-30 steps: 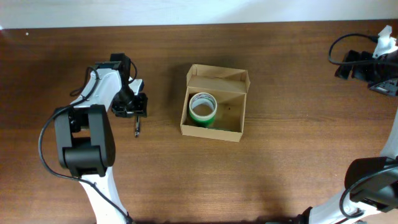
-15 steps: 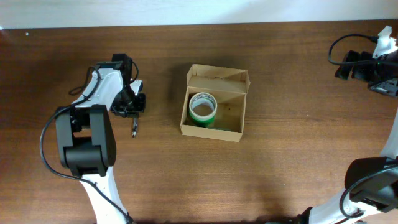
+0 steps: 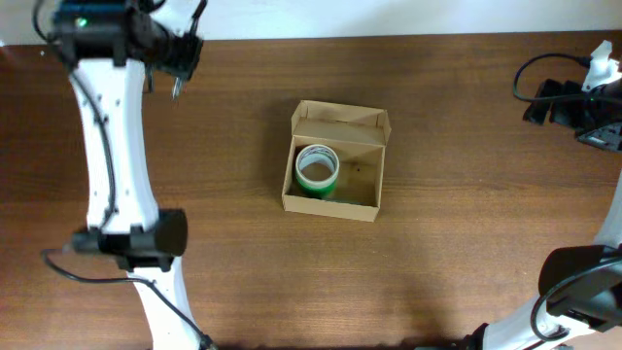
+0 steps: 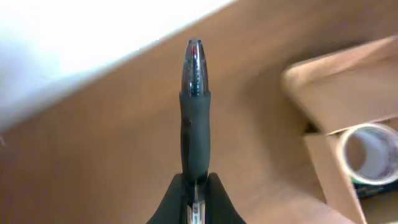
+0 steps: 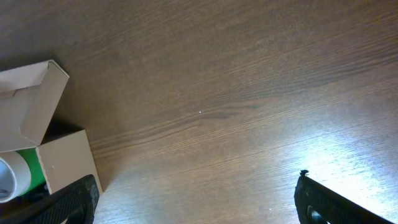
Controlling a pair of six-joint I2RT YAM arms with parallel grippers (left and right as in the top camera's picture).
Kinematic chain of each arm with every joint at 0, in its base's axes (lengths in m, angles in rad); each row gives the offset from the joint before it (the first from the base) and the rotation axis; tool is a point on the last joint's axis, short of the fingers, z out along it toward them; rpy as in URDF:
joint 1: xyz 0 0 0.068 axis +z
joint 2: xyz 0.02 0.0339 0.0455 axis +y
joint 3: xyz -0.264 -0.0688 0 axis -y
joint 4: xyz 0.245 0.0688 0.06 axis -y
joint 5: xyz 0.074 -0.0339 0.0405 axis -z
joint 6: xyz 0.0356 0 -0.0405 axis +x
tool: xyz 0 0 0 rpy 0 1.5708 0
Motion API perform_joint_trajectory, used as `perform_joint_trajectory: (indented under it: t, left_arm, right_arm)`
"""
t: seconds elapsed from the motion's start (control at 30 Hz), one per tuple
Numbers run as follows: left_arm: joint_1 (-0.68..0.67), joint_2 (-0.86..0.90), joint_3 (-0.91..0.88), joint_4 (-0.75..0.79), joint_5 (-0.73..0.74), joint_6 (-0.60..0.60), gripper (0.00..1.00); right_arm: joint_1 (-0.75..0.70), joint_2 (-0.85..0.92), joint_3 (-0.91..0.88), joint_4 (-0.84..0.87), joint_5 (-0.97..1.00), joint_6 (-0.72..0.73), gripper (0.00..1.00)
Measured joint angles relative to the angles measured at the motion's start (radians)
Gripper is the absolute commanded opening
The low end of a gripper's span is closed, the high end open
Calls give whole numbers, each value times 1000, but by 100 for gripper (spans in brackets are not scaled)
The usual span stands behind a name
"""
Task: Pack container
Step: 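Carry the grey pen with the left gripper and release it into the box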
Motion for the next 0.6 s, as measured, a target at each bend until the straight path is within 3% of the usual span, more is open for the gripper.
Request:
perform_joint_trajectory:
  t: [0.07, 0.2, 0.4, 0.6]
  left_arm:
    - [-70, -19, 111, -41, 51, 115, 2]
    - [-219, -33, 109, -93, 117, 295, 1]
    - [-415, -18, -185, -97, 134, 548, 2]
    - [-518, -6, -532, -72, 92, 702, 1]
  right_arm:
    - [0, 0, 0, 0, 0, 0, 99]
    - [0, 0, 0, 0, 0, 0, 99]
    - [0, 0, 0, 0, 0, 0, 99]
    - [0, 0, 0, 0, 0, 0, 99]
